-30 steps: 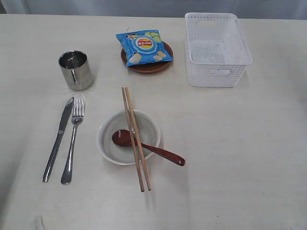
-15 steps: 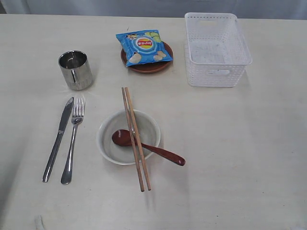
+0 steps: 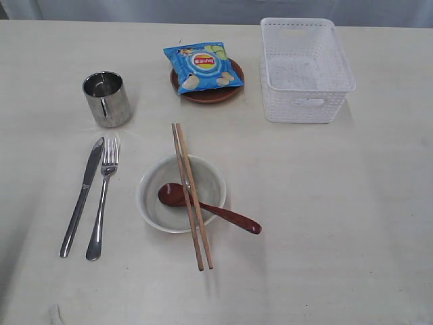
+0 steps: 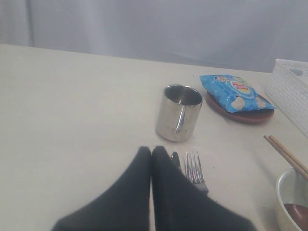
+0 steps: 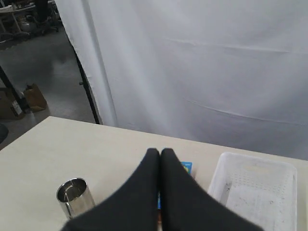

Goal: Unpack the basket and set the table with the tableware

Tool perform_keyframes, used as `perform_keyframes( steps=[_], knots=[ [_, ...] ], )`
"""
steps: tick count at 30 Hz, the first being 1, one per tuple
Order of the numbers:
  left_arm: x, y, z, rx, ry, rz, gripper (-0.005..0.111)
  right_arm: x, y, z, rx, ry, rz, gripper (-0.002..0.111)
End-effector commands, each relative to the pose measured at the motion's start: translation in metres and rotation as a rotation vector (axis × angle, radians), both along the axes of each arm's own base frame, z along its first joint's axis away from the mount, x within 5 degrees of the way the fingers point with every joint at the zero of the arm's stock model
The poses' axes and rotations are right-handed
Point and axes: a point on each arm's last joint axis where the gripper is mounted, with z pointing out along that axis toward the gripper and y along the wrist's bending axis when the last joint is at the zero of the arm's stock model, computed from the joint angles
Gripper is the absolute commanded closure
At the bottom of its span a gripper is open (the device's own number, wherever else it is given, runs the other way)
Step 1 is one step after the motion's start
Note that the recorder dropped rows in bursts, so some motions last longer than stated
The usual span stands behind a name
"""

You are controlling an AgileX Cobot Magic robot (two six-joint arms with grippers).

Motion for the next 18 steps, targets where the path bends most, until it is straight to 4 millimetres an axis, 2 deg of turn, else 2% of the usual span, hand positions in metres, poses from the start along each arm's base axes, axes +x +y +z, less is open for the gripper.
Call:
perform_keyframes(
  steps=[1, 4, 8, 12, 18],
  knots=[
    [0.000, 0.000, 0.000, -0.006, -0.011, 0.001, 0.107, -0.008, -0.003, 0.006, 0.017, -0.035, -0.001, 0.109],
    [0.000, 0.000, 0.000, -0.006, -0.011, 0.001, 0.107, -0.016, -0.009, 0.010, 0.030, -0.066, -0.014, 0.109],
    [0.000, 0.000, 0.000, -0.006, -0.011, 0.001, 0.107, -0.049, -0.039, 0.013, 0.075, -0.194, -0.145, 0.109],
    [0.000, 0.000, 0.000, -0.006, -0.011, 0.001, 0.107, -0.065, -0.051, 0.000, 0.090, -0.252, -0.212, 0.109],
    [0.000, 0.000, 0.000, -0.006, -0.011, 0.001, 0.107, -0.075, -0.054, -0.026, 0.085, -0.253, -0.219, 0.109]
  ],
)
